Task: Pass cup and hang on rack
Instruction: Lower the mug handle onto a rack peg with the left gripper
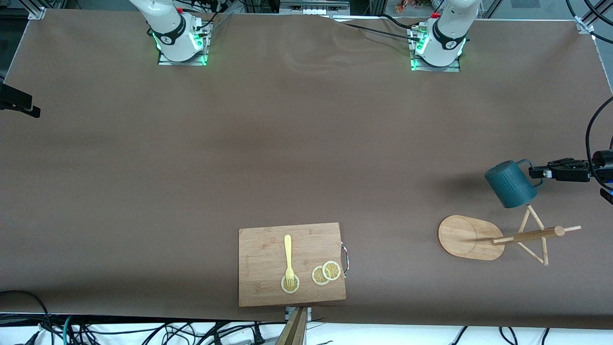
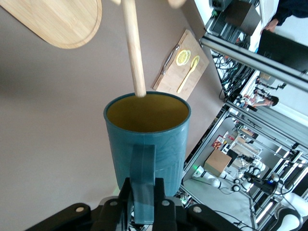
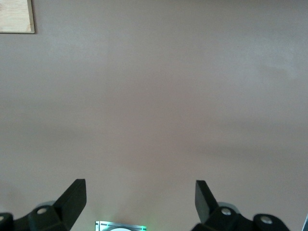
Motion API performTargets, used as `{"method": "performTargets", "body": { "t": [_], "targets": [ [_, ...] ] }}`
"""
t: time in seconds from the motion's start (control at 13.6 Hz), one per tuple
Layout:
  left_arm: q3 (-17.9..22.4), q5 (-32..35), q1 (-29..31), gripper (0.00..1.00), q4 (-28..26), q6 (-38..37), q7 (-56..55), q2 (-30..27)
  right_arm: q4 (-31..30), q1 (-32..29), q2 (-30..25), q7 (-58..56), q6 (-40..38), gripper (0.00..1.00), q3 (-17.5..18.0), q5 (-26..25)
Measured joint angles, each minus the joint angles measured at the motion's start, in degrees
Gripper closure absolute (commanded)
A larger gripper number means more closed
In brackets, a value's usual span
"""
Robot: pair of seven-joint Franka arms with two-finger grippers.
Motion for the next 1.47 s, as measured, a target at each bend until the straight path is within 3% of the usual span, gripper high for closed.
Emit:
{"method": "performTargets", "body": {
  "t": [1.17,1.25,1.32,1.47],
  "targets": [
    [3.0,0.0,-1.6,1.0,11.6,-1.4,-1.8,10.5,0.0,0.0,0.0,0.0,0.3,0.0,0.0,0.0],
    [3.0,0.0,-1.9,0.76,12.6,-1.2,-1.8,11.4,0.0,0.0,0.1,0.0,0.3,0.0,0.0,0.0],
    [3.0,0.0,-2.2,0.01,13.2,-1.0,-1.8,12.3,0.0,0.0,0.1,0.0,0.3,0.0,0.0,0.0],
    [3.0,0.0,-2.6,0.0,13.9,-0.8,-1.7,13.2,0.0,0.0,0.1,0.0,0.3,0.0,0.0,0.0]
  ]
}}
